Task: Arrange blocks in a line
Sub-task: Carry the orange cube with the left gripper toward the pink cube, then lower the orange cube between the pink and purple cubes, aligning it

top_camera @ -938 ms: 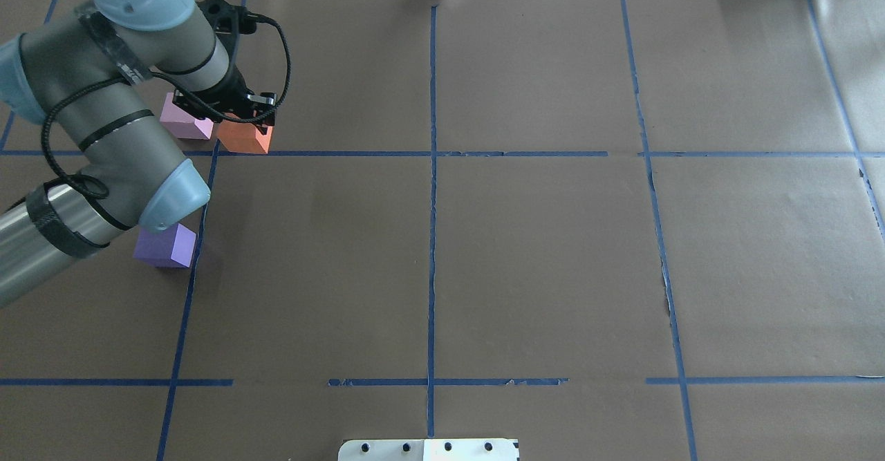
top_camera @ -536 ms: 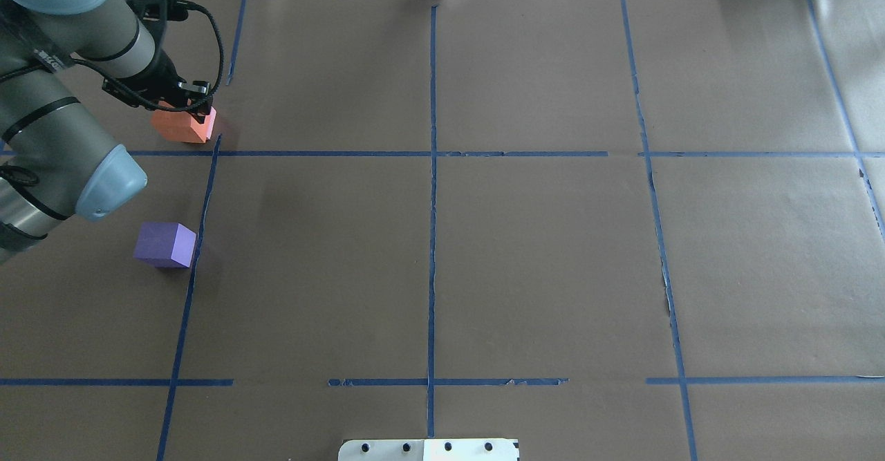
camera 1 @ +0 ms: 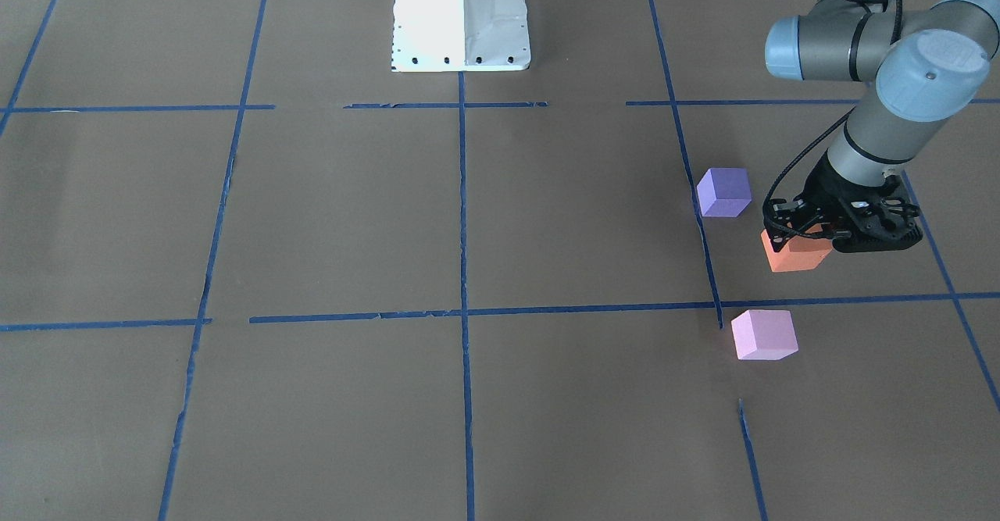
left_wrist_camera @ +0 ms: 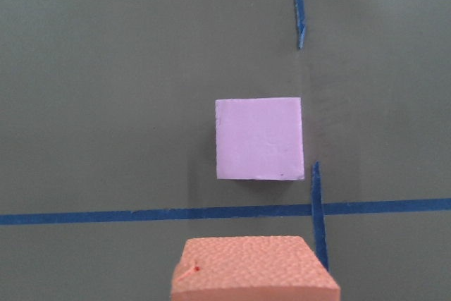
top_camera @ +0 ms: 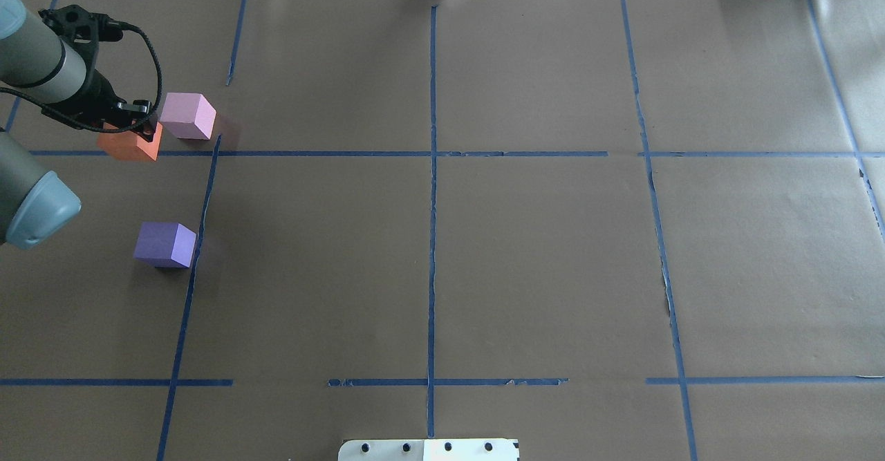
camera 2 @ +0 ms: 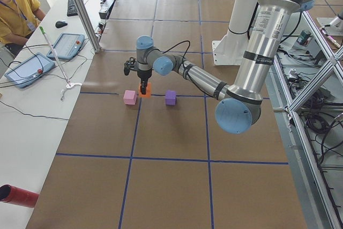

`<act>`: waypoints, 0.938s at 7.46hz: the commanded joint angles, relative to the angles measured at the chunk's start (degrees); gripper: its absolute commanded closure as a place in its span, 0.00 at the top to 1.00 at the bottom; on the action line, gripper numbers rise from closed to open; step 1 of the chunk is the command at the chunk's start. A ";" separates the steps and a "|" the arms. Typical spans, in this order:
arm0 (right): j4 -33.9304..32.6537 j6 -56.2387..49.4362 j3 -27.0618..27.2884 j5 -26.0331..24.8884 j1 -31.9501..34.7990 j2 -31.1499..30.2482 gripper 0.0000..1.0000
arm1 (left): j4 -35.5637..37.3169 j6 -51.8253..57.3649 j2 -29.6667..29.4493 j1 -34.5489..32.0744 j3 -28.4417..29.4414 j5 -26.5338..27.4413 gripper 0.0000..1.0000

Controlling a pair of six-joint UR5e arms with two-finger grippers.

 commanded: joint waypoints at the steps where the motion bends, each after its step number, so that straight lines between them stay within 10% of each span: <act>1: 0.05 0.00 0.00 0.00 0.00 0.00 1.00 | -6.14 -5.29 0.18 0.67 3.84 -1.17 0.47; 7: 0.05 0.00 0.00 0.00 0.00 0.00 1.00 | -8.45 -4.76 -2.98 7.26 10.28 -1.08 0.47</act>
